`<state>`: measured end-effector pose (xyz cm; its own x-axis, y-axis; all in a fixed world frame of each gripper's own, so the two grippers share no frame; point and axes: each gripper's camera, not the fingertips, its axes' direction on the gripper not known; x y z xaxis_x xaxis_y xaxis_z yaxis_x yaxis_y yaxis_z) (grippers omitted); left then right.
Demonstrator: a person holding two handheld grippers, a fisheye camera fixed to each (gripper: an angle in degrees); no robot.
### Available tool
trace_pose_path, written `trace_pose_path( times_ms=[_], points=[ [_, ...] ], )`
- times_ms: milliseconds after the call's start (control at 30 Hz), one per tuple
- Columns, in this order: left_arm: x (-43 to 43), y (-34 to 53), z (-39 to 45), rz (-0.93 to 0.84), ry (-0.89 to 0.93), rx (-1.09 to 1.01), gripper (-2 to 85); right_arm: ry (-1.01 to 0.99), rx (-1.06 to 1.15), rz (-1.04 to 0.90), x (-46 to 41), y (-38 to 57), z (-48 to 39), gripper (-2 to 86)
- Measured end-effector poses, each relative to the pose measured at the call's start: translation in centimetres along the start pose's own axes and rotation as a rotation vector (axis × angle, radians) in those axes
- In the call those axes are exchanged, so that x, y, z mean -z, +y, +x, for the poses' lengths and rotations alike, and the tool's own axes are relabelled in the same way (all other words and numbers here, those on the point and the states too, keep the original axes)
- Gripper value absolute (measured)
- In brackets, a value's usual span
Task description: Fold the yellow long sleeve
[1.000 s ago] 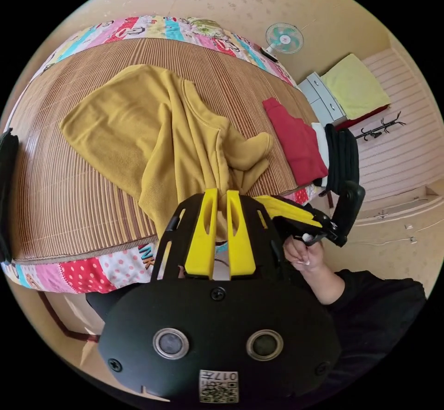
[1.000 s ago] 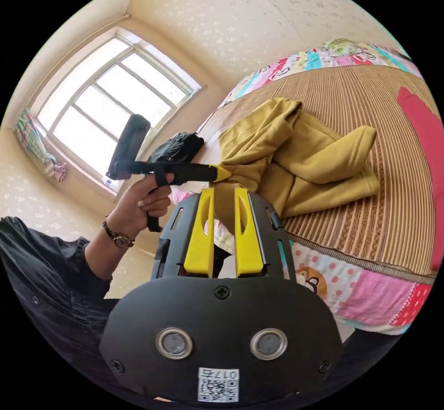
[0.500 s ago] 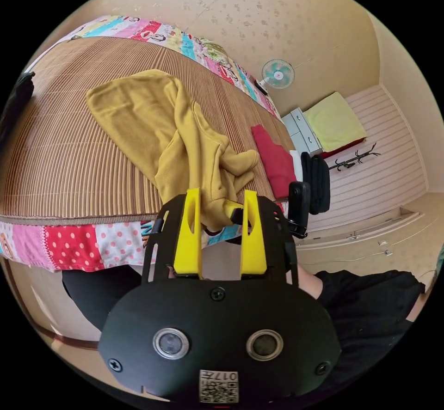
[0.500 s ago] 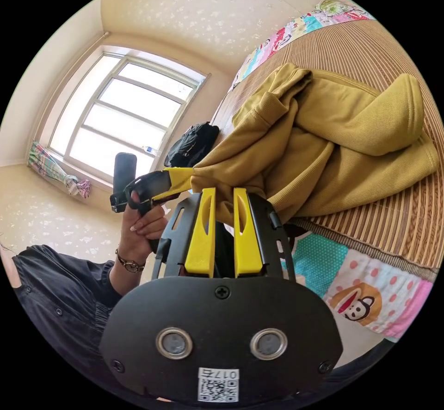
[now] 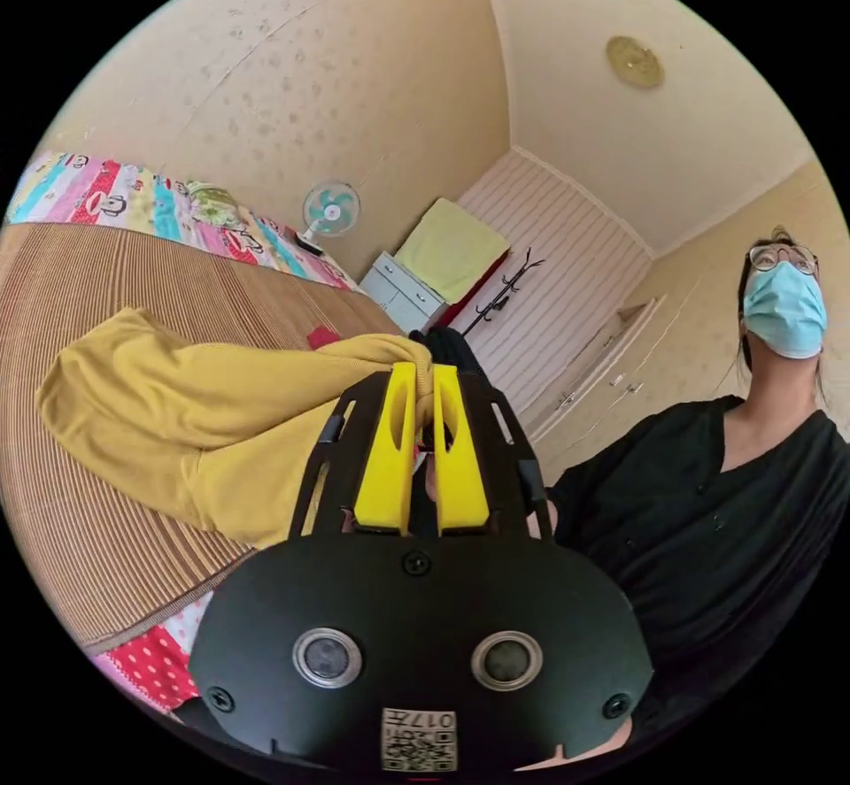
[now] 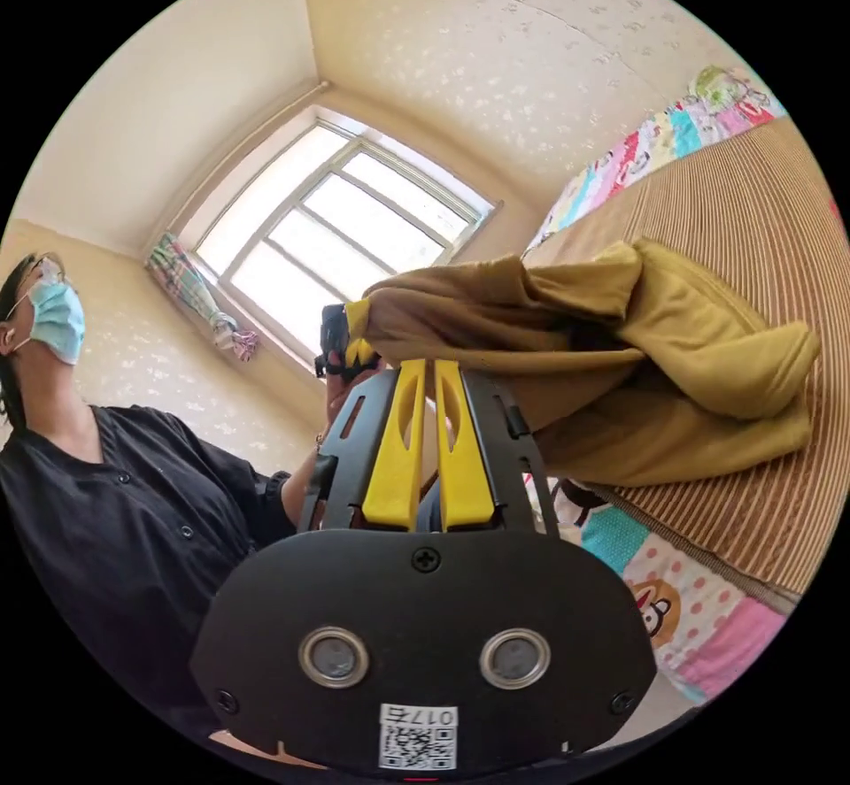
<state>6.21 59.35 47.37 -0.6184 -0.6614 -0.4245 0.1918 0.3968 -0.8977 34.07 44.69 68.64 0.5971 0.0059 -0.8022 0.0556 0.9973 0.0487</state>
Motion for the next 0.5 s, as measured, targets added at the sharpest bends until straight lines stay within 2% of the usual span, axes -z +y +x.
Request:
trace_pose_path(
  times_ms=[133,267,400,500],
  points=[
    [8.8,-2.8,4.0,0.136,0.163,-0.199,3.4,0.100,0.136,0.031,3.7,-0.1,-5.1,0.8],
    [14.7,-4.9,5.8,0.253,0.351,-0.255,3.2,0.091,0.227,0.066,5.5,1.0,-8.0,0.6],
    [17.4,-5.8,7.5,0.290,0.506,-0.343,3.1,0.134,0.227,0.076,6.5,2.0,-9.8,0.5],
    [17.9,-5.8,8.4,0.308,0.711,-0.405,3.1,0.167,0.261,0.066,6.5,2.5,-11.5,0.6]
  ],
)
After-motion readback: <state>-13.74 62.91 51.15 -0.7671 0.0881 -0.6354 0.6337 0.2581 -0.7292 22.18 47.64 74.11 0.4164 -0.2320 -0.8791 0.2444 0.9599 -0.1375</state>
